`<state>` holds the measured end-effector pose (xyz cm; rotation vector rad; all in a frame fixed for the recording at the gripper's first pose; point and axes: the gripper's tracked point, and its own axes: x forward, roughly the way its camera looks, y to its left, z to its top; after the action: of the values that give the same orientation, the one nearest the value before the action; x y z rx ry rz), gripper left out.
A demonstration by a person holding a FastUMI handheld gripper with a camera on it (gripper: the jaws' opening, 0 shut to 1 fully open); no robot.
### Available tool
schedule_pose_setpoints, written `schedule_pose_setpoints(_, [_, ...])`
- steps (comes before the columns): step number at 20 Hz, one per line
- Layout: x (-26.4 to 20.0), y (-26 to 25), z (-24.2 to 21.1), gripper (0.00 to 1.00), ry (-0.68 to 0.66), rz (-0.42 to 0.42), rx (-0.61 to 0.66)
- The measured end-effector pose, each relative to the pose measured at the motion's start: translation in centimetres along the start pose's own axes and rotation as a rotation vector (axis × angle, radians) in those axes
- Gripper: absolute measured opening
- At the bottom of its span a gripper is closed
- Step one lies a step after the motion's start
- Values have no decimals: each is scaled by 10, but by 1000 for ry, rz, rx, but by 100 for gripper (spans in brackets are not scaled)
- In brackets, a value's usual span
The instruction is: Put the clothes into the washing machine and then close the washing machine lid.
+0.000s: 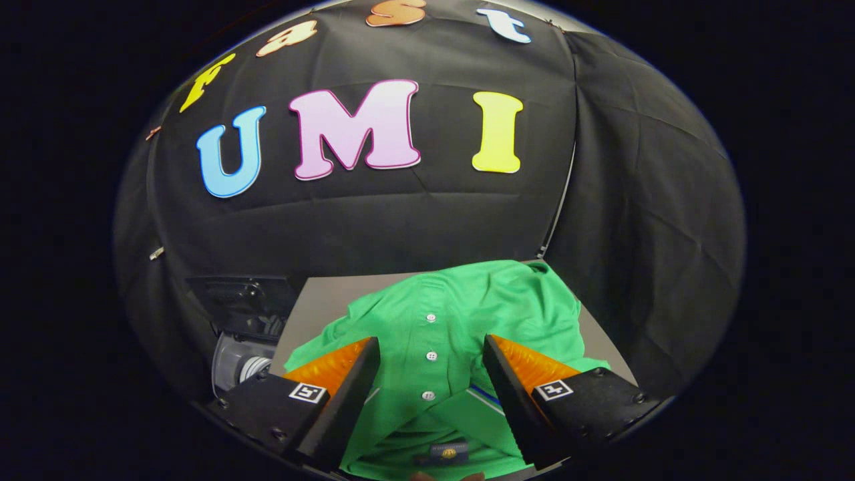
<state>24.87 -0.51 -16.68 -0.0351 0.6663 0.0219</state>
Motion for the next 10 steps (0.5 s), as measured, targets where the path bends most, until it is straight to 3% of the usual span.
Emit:
schedule_pose_setpoints(2, [13, 5, -26, 97, 107, 18, 16])
schedule_pose_setpoints(4, [13, 5, -22, 98, 90, 35, 44])
schedule_pose_setpoints(7, [17, 11, -29, 89, 84, 87, 9])
schedule_pose_setpoints(10, [19, 13, -29, 21, 65, 145, 33])
